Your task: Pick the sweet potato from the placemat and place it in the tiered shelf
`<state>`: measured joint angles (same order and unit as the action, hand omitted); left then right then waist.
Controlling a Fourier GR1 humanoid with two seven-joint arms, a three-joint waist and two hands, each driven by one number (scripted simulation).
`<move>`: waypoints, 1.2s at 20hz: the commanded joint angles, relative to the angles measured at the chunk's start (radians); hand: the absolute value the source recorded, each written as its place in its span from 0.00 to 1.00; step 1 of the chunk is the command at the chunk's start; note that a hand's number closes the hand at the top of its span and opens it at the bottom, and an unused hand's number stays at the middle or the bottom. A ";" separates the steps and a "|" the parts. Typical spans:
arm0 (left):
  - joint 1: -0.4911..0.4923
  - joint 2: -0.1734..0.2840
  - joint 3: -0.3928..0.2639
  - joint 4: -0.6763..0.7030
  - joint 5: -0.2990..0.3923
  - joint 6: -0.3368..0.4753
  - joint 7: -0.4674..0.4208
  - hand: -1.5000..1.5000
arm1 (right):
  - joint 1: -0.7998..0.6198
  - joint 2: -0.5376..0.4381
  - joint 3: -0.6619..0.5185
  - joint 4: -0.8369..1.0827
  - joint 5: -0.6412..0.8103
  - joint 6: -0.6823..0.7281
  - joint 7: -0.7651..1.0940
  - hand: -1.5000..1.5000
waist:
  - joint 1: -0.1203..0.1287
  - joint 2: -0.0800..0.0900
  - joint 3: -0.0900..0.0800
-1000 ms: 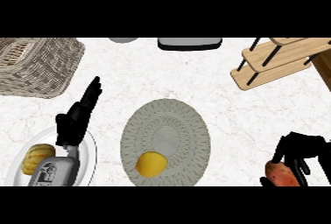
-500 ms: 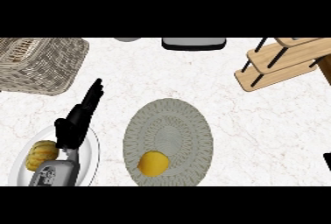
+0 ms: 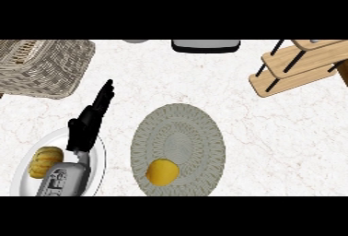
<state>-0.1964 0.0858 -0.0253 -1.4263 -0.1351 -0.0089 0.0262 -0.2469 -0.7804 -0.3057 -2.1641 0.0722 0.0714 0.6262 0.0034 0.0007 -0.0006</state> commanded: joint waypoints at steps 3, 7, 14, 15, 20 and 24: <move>0.046 -0.030 -0.039 -0.017 -0.038 0.022 -0.021 0.50 | -0.192 -0.056 -0.025 0.195 0.008 0.031 0.001 1.00 | 0.008 0.000 0.000; 0.082 -0.036 -0.046 -0.062 -0.030 0.016 -0.016 0.50 | -0.301 -0.048 0.031 0.273 0.106 -0.025 0.028 1.00 | 0.012 0.000 0.000; -0.035 -0.004 0.023 0.056 -0.013 -0.002 -0.052 0.50 | -0.357 -0.044 0.025 0.493 0.182 -0.030 -0.232 1.00 | 0.003 0.003 0.000; -0.007 -0.013 0.014 0.030 -0.015 0.006 -0.030 0.50 | -0.392 -0.043 0.079 0.473 0.241 -0.045 -0.169 1.00 | 0.007 0.002 0.000; -0.039 0.003 0.028 0.007 -0.003 -0.013 0.025 0.50 | -0.441 -0.001 0.102 0.647 0.295 -0.087 -0.342 1.00 | 0.007 0.002 0.000; 0.016 -0.043 -0.024 0.036 -0.057 0.026 -0.044 0.50 | -0.475 0.014 0.132 0.739 0.407 -0.158 -0.380 1.00 | 0.006 0.003 0.000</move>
<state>-0.1803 0.0737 -0.0299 -1.4446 -0.1529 -0.0206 0.0258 -0.6992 -0.7948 -0.2017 -1.5016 0.4024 -0.0299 0.3096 0.0130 0.0026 -0.0004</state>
